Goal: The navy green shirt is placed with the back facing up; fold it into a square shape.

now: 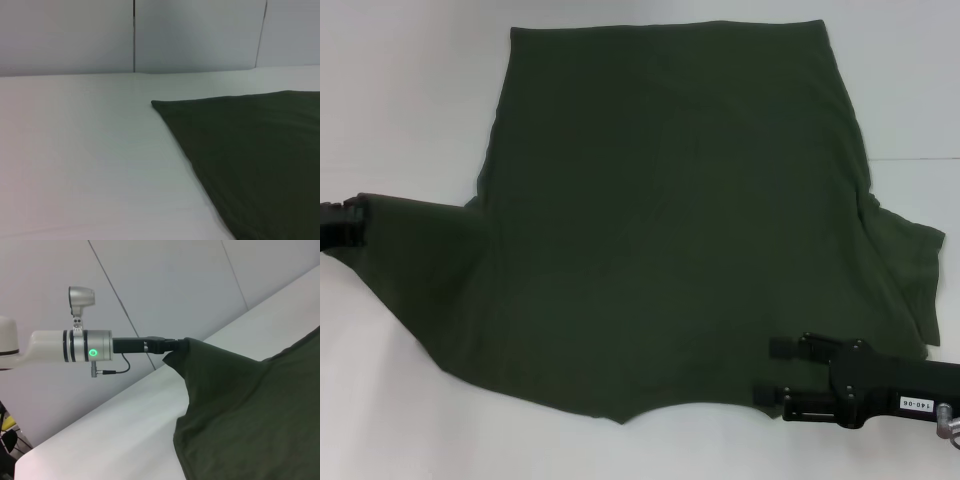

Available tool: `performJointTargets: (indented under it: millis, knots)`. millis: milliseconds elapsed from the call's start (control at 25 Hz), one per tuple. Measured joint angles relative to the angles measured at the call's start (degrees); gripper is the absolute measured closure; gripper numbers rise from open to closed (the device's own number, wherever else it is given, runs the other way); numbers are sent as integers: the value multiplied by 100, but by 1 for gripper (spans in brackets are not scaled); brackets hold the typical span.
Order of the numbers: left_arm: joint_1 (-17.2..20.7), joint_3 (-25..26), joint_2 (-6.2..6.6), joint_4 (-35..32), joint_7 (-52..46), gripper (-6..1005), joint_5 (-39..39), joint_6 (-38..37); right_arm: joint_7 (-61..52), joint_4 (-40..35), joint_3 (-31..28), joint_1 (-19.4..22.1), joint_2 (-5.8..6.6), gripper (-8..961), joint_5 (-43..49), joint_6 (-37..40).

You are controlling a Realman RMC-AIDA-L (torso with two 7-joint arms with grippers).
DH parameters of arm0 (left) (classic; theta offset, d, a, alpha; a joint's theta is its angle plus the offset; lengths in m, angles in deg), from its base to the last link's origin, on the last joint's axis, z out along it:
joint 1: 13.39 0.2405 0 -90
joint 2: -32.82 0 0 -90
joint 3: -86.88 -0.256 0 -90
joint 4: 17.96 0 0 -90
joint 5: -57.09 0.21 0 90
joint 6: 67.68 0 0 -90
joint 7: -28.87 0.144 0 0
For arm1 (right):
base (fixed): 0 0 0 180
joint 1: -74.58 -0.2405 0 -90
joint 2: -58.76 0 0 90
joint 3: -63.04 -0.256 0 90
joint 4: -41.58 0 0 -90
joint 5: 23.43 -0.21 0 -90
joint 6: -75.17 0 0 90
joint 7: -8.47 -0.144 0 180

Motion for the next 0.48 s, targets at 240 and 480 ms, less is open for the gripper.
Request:
performJointTargets:
  millis: [240, 480]
  knots:
    - [-96, -1, -20, 48, 73, 1000, -13, 61, 0, -23, 0, -2, -12, 29, 0, 0]
    - [-132, -9, -27, 63, 60, 1000, -16, 26, 0, -29, -4, -15, -20, 29, 0, -8]
